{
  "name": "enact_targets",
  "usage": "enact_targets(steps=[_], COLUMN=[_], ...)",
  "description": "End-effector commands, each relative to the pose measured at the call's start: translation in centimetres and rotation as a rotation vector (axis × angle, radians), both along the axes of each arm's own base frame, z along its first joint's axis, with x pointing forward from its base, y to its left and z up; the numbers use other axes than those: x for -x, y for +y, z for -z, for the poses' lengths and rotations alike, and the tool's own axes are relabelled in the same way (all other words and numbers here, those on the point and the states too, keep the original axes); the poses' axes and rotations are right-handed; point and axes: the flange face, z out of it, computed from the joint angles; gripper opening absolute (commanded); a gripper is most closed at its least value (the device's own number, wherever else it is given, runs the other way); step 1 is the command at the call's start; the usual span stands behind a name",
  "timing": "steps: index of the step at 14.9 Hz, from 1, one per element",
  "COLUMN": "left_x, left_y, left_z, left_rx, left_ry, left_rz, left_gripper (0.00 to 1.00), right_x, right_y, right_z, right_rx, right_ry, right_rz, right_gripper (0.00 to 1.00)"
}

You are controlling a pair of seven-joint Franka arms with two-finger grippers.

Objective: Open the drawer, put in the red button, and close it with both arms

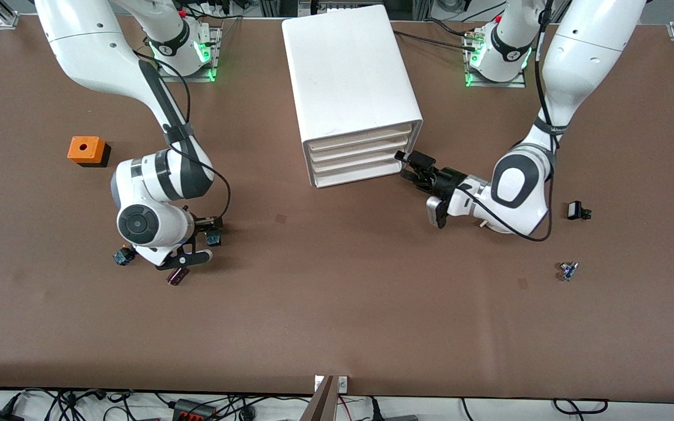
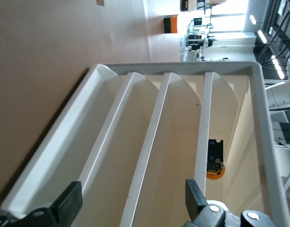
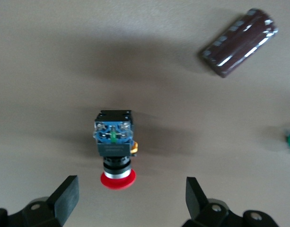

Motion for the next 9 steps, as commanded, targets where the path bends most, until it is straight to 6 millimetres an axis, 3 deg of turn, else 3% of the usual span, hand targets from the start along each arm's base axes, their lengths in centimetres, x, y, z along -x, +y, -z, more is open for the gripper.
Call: enact_targets(steps=[1, 4, 8, 9], left_x=[2.2, 4.7, 5.3, 5.2], left_y=[-0.5, -1.9, -2.2, -2.2], left_z=[1.7, 3.3, 3.8, 3.8], left_rx=[0.058, 0.127, 0.167, 0.170], left_ry=[-0.006, -0.014, -0.041, -0.047], left_rz=[-0.013, -0.014, -0.014, -0.013], left_gripper=[0.90, 0.80, 0.20, 0.12], right_x=[-0.2, 0.0, -0.4, -0.3], right_y=[0.0, 0.1, 0.4, 0.3], right_z=[0.7, 1.8, 2.6, 3.0], right_rx=[0.002, -0.031, -0.036, -0.035], right_ry=[0.012, 0.034, 0.008, 0.014], right_rz=[0.026, 0.060, 0.055, 0.057], right_gripper=[1.00, 1.00, 1.00, 1.00])
